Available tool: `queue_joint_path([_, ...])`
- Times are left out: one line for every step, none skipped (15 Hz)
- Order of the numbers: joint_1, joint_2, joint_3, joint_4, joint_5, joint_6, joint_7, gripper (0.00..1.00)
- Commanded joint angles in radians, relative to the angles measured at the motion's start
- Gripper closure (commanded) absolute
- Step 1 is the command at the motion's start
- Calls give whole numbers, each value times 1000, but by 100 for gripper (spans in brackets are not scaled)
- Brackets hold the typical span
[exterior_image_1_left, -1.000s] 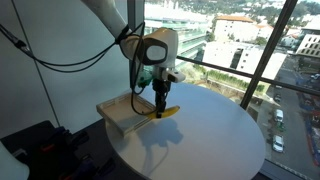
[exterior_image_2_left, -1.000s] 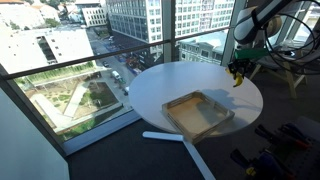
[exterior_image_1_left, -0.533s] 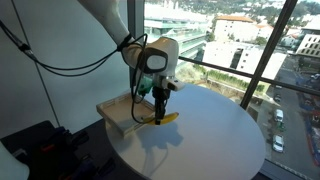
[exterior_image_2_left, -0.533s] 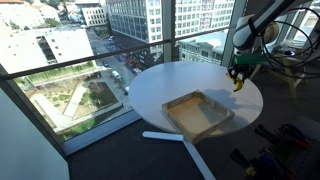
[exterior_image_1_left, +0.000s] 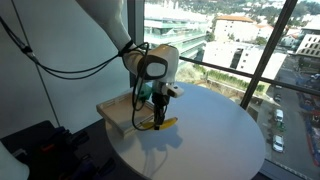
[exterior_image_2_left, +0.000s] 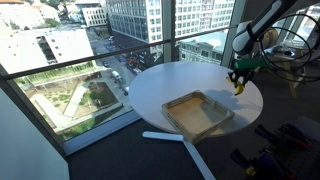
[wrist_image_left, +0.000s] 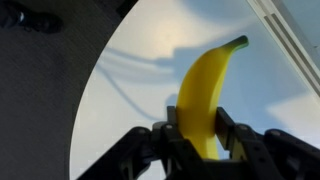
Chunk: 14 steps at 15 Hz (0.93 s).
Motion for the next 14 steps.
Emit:
queue_joint_path([-11, 11, 1, -13, 24, 51, -44, 84])
queue_joint_path([-14, 19, 2, -14, 28, 64, -48, 84])
queue_joint_path([-16, 26, 3, -16, 34, 79, -51, 84])
queue_joint_path([-18, 35, 5, -16, 42, 93, -54, 84])
queue_joint_path([-20, 43, 7, -17, 52, 105, -61, 84])
queue_joint_path([-21, 52, 7, -18, 61, 119, -67, 84])
queue_joint_path([-23, 61, 7, -18, 67, 131, -72, 84])
queue_joint_path([-25, 69, 7, -19, 74, 140, -78, 84])
queue_joint_path([-26, 77, 6, -19, 79, 151, -82, 84])
queue_joint_path([-28, 85, 6, -19, 84, 159, -85, 84])
queue_joint_path([-31, 92, 5, -18, 89, 164, -87, 84])
queue_joint_path([-32, 98, 5, -18, 91, 170, -89, 84])
queue_joint_path([-34, 104, 4, -18, 94, 175, -90, 84])
queue_joint_path([-35, 110, 5, -18, 94, 178, -90, 84])
